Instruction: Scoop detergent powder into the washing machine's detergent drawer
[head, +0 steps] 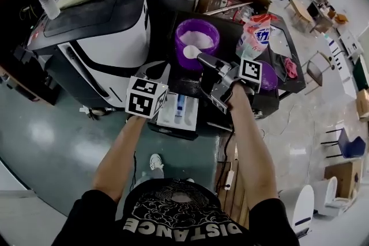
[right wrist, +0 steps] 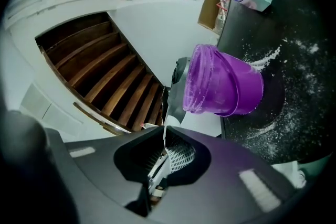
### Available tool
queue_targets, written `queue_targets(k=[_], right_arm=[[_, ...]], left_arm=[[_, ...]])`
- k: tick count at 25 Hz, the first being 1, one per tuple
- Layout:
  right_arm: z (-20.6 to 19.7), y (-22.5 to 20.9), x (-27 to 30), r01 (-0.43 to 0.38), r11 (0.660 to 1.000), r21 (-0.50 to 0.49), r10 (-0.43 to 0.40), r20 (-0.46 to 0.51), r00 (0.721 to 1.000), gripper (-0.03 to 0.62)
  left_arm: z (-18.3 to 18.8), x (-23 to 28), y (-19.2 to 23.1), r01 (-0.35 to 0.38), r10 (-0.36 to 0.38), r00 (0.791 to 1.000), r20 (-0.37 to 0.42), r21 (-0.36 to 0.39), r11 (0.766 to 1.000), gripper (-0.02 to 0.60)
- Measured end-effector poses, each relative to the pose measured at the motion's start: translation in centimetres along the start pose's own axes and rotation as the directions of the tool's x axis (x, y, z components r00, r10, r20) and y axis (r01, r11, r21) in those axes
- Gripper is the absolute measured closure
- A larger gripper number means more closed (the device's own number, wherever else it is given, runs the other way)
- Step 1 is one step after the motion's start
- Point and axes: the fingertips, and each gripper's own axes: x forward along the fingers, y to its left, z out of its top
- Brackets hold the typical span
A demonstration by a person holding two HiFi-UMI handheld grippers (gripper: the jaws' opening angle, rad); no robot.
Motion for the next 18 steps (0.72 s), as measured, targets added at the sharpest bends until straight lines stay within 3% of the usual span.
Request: queue_targets(k=[18], right_arm=[[-7.6,-2.4,-2.1,-0.001,1.000,-0.012,-0.001,-0.210,0.978,0.559]], left_arm=[[-3.8,-7.0,-2.7,-0.193,0.192,0.981,-0.022,-0.065,0.979,0.580]])
